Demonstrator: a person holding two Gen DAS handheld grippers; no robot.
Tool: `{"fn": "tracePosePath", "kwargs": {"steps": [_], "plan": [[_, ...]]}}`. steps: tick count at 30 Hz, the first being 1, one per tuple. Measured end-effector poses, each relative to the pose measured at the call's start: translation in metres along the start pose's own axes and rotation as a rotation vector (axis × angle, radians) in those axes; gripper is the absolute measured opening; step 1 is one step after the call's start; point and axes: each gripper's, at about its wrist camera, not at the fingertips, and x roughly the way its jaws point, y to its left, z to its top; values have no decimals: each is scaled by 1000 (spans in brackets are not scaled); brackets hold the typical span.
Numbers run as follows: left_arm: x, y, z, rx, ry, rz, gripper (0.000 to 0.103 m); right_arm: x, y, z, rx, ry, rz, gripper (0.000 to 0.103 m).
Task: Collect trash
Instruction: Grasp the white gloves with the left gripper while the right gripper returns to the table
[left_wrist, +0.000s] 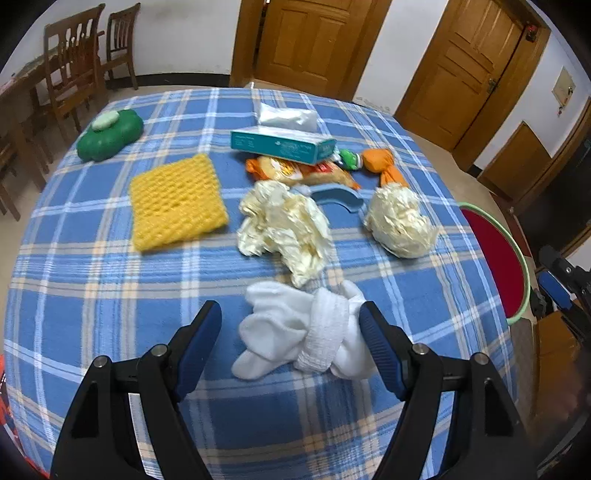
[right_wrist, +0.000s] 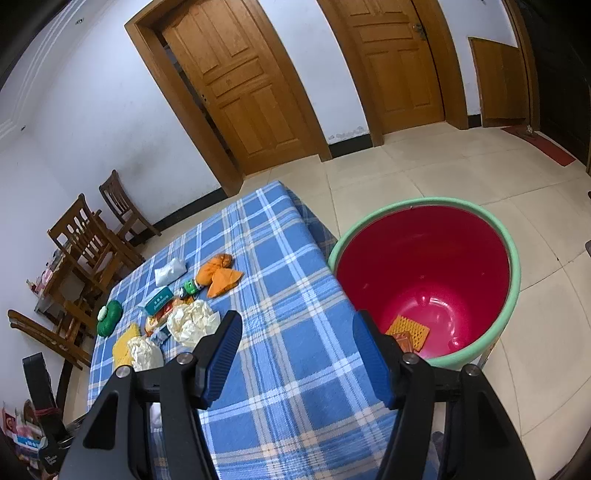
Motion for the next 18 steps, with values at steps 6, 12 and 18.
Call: {"fn": "tracePosePath", "kwargs": {"steps": [6,12,18], "plan": [[6,-5,-3,13,11,-26,72,7,5,-6,-9,24,2,65],[15,-10,-8,16,54,-143,46,17,11,-10,-25,55,10,65],[9,-11,-9,22,30,-166,38,20,18,-16,-35,63,26,65]]}}
